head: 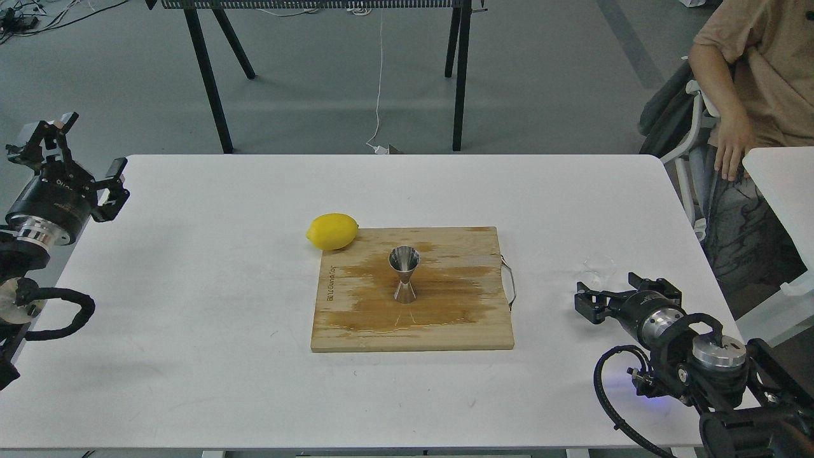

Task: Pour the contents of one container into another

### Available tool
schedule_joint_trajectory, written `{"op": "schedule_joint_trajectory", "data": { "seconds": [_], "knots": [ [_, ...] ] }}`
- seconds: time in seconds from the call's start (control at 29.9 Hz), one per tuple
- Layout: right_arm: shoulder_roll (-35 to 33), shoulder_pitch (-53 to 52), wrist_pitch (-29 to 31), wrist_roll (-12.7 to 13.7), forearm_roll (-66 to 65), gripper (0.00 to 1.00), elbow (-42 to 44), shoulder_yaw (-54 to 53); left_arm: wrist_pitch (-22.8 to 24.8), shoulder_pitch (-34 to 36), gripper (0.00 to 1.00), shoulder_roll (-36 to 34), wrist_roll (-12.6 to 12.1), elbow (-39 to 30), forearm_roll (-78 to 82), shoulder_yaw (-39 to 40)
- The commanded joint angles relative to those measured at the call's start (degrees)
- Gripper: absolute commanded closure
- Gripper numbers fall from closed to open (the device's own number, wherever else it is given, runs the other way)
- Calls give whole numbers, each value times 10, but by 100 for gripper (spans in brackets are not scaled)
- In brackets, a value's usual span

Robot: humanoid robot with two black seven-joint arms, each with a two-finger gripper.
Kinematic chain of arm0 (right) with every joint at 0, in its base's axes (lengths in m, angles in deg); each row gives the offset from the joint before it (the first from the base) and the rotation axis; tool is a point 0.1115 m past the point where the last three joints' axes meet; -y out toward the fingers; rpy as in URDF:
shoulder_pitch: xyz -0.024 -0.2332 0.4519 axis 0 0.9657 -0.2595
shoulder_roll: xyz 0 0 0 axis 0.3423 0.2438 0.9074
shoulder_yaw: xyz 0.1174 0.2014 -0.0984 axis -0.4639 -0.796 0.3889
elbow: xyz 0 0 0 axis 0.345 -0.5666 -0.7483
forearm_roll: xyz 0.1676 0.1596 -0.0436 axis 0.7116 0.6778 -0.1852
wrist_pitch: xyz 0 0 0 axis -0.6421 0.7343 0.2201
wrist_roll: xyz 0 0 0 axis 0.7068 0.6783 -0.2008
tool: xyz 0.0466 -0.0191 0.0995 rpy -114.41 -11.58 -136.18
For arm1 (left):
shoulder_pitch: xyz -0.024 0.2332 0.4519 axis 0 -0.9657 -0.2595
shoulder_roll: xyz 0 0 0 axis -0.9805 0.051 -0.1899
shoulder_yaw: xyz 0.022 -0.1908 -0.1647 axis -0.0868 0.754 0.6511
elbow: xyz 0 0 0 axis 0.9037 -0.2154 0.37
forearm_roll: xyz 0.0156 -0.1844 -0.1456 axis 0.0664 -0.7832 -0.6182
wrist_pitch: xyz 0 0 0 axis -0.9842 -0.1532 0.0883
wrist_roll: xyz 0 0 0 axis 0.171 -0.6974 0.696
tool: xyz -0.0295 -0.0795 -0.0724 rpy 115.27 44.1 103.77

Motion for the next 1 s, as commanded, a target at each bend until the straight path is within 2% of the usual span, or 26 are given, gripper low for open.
{"op": "schedule_joint_trajectory", "data": {
  "seconds": [0.0, 0.33, 0.6, 0.97],
  "knots": [
    [1, -11, 0, 0, -1, 1, 10, 0, 0, 0, 3, 0, 0, 1, 0, 0],
    [10, -27, 0, 0, -12, 5, 27, 12, 0, 0, 3, 0, 0, 9, 0, 0],
    [15, -28, 2, -1, -14, 19, 31, 12, 0, 0, 3, 4, 0, 9, 1, 0],
    [15, -35, 4, 0, -15, 29, 44, 12, 0, 0, 3, 11, 0, 18, 1, 0]
  ]
}}
